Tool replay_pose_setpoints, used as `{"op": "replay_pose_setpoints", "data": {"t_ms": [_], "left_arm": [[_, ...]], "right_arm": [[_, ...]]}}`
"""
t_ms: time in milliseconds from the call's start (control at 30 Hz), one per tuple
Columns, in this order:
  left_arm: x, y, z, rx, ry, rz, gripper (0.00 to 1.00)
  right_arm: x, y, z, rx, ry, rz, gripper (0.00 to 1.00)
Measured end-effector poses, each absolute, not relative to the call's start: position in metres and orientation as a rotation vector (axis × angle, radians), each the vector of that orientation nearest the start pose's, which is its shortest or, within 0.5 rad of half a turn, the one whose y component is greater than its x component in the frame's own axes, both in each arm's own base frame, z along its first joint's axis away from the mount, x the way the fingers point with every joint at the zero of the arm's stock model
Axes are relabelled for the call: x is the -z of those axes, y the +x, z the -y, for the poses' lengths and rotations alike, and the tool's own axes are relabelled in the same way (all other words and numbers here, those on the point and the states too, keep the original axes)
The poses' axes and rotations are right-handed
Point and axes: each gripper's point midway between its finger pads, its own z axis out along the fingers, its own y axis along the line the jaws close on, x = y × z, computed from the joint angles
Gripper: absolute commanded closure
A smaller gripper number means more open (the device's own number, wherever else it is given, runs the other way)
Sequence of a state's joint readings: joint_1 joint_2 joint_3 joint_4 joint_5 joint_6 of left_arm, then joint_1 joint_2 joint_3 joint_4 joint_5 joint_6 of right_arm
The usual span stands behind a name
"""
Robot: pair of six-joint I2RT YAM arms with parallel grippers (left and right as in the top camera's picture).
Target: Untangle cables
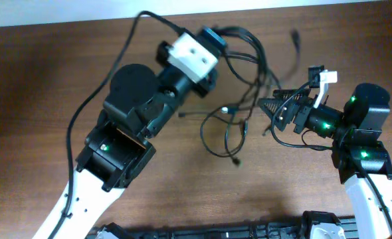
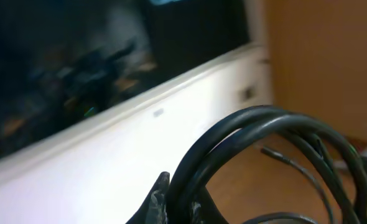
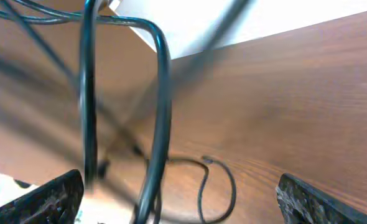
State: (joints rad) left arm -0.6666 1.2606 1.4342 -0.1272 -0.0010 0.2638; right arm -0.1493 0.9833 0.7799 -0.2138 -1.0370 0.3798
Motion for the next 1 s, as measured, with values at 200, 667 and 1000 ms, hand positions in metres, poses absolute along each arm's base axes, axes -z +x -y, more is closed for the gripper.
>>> {"op": "replay_pose_setpoints", "data": {"t_ms": [200, 667, 1000], "left_arm": [[-0.471, 0.35, 0.202, 0.174, 0.335, -1.53, 1.0], [-0.454, 0.354, 0.186, 0.109, 0.255, -1.611, 1.0], [-0.431, 0.353, 0.185, 0.094, 0.275, -1.698, 0.73]], "right_arm": [[-0.257, 0.297, -0.095, -1.092, -0.073, -2.018, 0.01], [-0.253, 0.302, -0.089, -1.038, -0.038, -2.03, 0.01], [-0.267, 0.296, -0.093, -1.052, -0.091, -1.982, 0.01]]}}
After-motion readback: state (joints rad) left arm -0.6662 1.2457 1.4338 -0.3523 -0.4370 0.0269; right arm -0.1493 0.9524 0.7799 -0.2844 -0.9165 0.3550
